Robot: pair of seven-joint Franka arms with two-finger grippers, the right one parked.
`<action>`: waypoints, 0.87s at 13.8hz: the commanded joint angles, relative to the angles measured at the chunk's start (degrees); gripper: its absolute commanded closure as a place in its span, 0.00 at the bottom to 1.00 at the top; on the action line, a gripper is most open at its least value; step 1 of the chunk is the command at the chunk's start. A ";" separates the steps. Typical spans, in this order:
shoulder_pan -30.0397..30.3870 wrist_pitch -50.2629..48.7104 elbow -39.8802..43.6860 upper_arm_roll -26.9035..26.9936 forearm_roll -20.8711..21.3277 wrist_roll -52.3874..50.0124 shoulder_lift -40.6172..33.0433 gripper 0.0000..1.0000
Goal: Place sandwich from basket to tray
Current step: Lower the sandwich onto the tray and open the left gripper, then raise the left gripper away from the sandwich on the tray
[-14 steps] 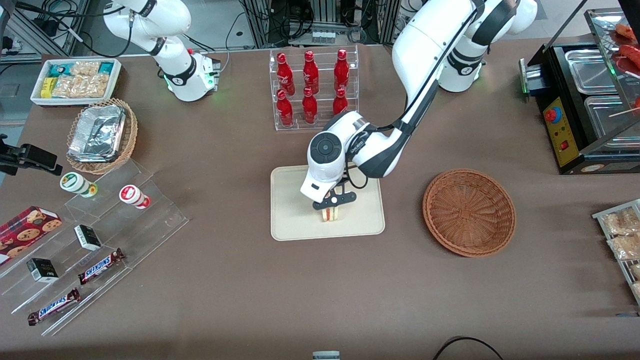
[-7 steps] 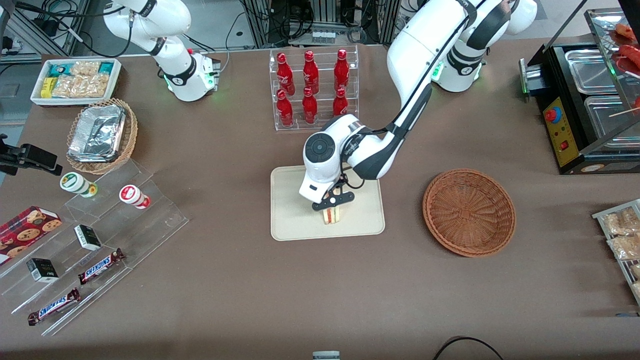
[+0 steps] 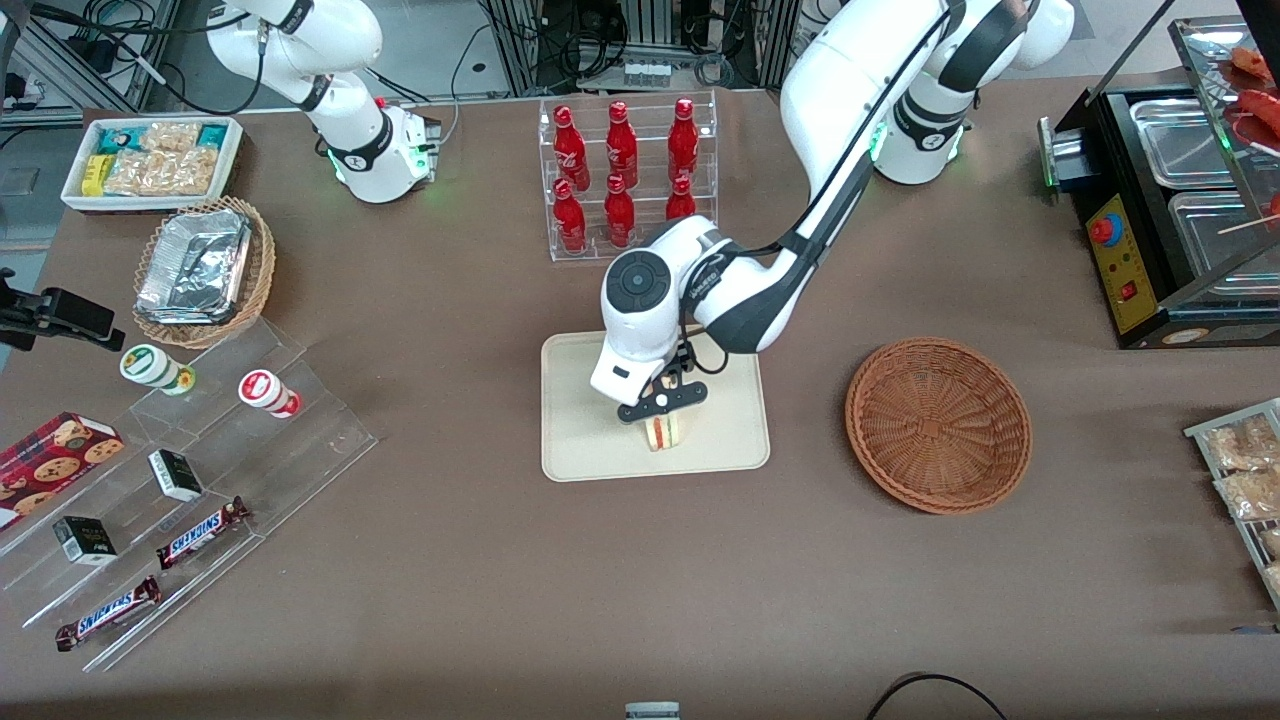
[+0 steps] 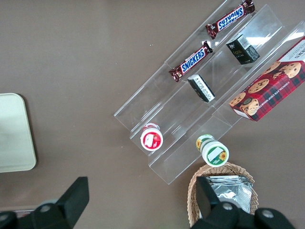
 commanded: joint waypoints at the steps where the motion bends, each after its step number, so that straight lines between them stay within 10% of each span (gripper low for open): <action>1: 0.10 -7.30 5.03 0.53 0.15 -0.23 -1.81 0.00; 12: 15.73 -21.30 0.07 0.89 -1.25 28.57 -14.98 0.00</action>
